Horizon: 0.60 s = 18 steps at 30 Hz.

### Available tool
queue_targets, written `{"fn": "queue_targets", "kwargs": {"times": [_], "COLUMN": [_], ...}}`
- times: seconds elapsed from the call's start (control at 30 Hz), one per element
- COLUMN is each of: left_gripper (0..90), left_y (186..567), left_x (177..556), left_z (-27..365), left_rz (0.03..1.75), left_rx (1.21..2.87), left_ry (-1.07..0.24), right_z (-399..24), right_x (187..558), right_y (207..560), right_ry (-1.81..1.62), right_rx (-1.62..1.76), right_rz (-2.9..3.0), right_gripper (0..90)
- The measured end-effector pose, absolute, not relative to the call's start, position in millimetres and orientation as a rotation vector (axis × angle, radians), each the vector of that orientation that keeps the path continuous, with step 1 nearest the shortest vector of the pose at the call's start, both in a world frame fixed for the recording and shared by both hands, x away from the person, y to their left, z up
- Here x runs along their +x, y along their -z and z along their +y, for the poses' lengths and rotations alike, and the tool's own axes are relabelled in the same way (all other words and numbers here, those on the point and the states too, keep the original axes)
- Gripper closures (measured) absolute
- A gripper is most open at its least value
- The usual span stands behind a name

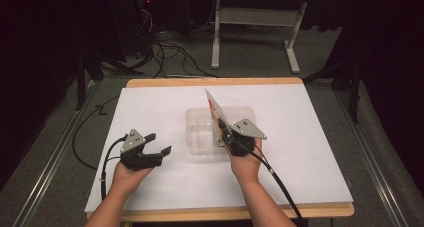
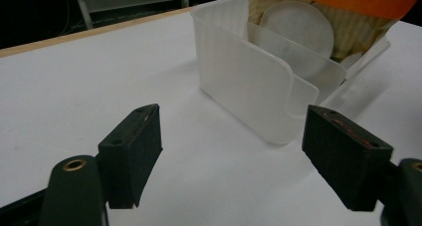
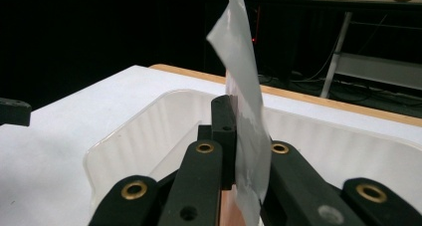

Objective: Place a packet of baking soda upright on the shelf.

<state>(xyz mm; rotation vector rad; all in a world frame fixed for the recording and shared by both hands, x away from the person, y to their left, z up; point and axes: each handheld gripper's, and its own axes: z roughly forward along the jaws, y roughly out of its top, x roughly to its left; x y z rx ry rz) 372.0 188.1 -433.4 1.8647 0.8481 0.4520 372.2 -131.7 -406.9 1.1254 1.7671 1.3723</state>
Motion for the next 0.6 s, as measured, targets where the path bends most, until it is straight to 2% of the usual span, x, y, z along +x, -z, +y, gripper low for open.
{"fn": "queue_targets", "kwargs": {"times": [0.1, 0.2, 0.3, 0.47, 0.53, 0.6], "left_gripper": [24.0, 23.9, 24.0, 23.9, 23.9, 23.9], "left_y": [434.0, 434.2, 434.5, 433.7, 433.4, 434.0], "left_x": [372.5, 372.8, 373.2, 372.2, 371.7, 372.5], "left_z": [189.3, 189.9, 190.5, 190.7, 190.5, 190.6], "left_rz": [0.855, 0.858, 0.862, 0.86, 0.858, 0.86], "left_rx": [1.86, 1.855, 1.855, 1.85, 1.85, 1.855], "left_ry": [-0.444, -0.445, -0.445, -0.447, -0.448, -0.445], "right_z": [-131.5, -132.1, -131.8, -129.9, -129.6, -129.7], "right_x": [372.4, 373.6, 374.8, 379.8, 380.8, 380.7], "right_y": [405.9, 405.2, 405.0, 404.5, 404.7, 404.0], "right_ry": [-1.373, -1.38, -1.377, -1.354, -1.34, -1.338], "right_rx": [1.13, 1.136, 1.144, 1.155, 1.174, 1.163], "right_rz": [1.774, 1.795, 1.805, 1.841, 1.847, 1.843], "right_gripper": [88.4, 81.6, 67.8, 39.6, 31.1, 27.7]}}
